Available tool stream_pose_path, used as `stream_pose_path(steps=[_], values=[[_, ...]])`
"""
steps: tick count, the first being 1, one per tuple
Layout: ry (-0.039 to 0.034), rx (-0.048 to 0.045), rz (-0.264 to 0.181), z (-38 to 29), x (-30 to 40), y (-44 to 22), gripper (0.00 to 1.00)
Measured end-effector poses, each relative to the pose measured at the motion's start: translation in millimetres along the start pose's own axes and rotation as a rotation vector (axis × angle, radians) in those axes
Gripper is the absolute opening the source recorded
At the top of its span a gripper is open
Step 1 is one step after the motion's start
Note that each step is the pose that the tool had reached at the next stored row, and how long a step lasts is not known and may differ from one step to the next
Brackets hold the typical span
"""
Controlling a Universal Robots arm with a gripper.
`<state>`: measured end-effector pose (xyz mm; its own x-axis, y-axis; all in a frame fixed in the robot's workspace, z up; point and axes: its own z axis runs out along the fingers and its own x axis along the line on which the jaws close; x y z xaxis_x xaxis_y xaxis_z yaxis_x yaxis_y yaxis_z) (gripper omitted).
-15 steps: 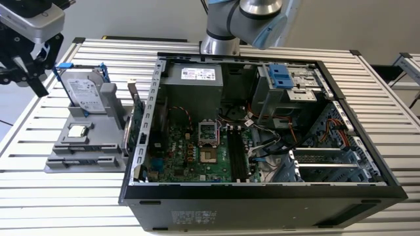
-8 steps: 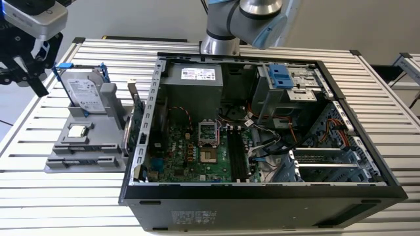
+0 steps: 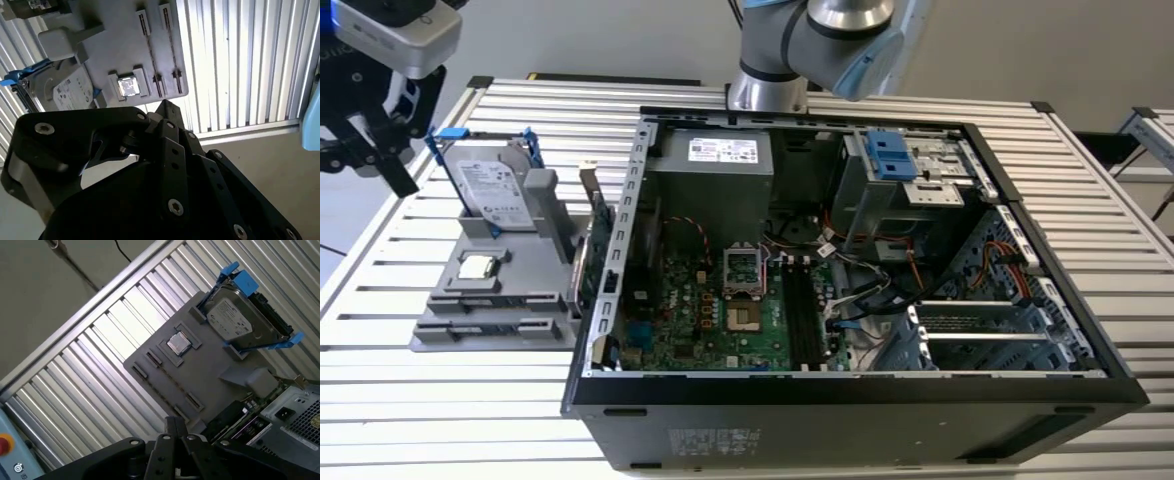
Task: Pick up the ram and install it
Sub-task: 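Pick up the ram and move it above insertion slot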
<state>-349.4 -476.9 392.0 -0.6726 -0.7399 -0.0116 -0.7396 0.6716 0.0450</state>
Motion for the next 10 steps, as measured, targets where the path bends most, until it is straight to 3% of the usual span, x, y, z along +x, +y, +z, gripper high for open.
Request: stream_pose_path(steps=[10], values=[[0.0044,-0.0011,-0.098,0.0,-0.1,-0.2,0.0]])
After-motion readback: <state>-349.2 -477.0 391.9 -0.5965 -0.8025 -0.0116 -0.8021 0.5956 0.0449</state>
